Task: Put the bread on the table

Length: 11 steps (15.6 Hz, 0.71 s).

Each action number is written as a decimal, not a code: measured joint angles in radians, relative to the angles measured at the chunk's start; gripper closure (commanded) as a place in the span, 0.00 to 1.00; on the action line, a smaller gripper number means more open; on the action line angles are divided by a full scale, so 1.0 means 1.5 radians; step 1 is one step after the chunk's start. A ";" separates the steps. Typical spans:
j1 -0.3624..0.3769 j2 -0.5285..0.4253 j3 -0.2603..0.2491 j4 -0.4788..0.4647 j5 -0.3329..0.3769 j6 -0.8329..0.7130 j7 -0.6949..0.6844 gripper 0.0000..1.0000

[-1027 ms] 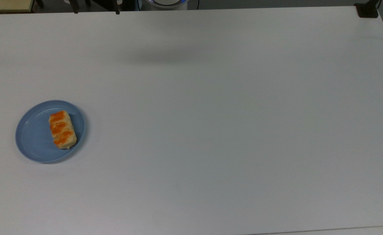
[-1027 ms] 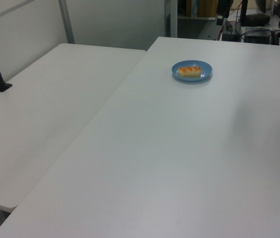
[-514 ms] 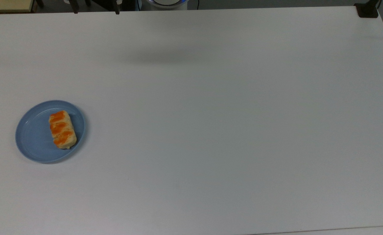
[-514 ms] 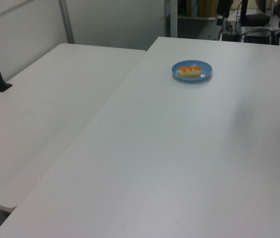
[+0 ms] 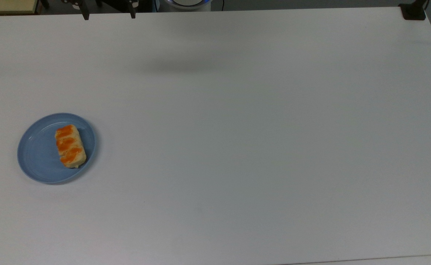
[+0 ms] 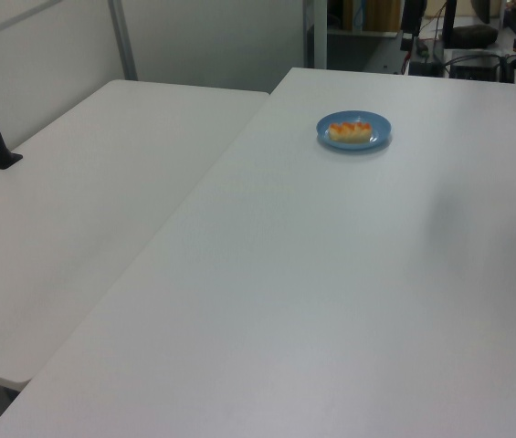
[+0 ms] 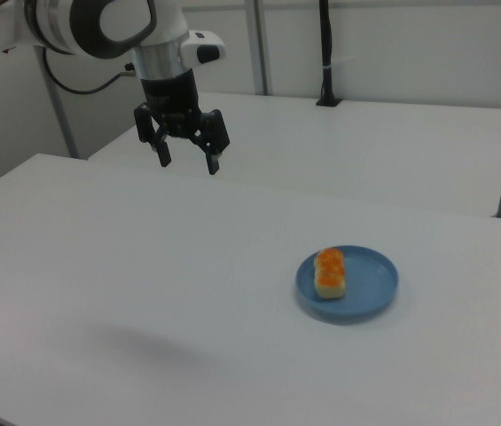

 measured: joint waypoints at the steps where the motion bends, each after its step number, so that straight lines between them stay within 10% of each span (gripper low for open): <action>1: 0.000 0.002 0.000 0.000 0.000 0.000 0.000 0.00; 11: -0.056 0.068 -0.003 -0.011 -0.002 0.127 -0.108 0.00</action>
